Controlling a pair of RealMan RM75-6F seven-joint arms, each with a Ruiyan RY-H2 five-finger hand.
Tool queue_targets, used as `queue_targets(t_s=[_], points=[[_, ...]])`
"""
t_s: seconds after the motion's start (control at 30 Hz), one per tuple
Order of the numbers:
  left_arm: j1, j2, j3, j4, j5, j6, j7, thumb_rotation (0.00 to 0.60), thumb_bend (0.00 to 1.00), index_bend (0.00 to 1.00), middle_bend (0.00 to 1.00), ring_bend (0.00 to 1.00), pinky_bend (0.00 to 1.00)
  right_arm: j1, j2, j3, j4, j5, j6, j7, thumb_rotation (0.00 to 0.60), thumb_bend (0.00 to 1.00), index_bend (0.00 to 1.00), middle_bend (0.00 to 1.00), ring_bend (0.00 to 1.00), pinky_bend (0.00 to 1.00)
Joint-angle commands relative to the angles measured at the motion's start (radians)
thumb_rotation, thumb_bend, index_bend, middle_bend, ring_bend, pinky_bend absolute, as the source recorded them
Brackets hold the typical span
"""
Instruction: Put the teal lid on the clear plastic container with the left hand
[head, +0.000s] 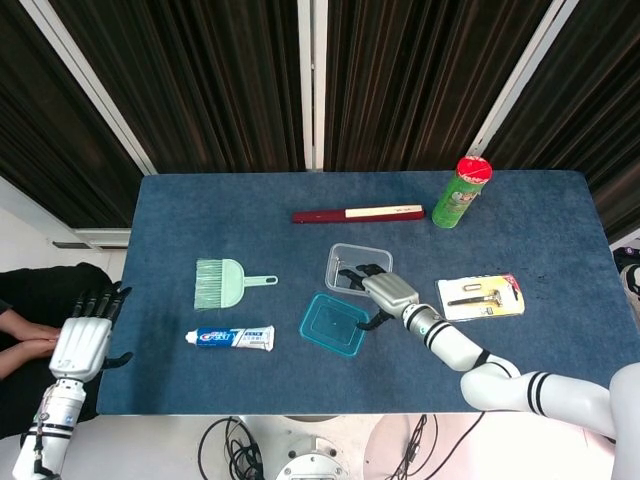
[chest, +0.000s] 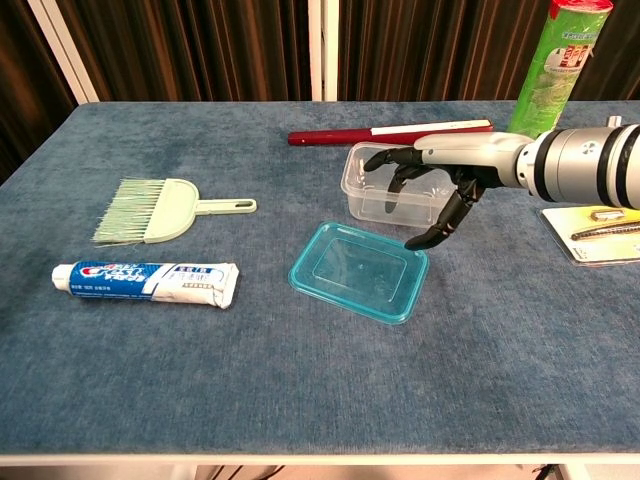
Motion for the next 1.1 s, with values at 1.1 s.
queue_targets(t_s=[1.1], points=[[-0.582, -0.258, -0.137, -0.017, 0.079, -0.658, 0.2, 0.6, 0.03, 0.12, 0.09, 0.02, 0.06, -0.508, 0.442, -0.17, -0.396, -0.386, 0.868, -0.074, 0.6, 0.13, 0.0, 0.17, 0.0, 0.0]])
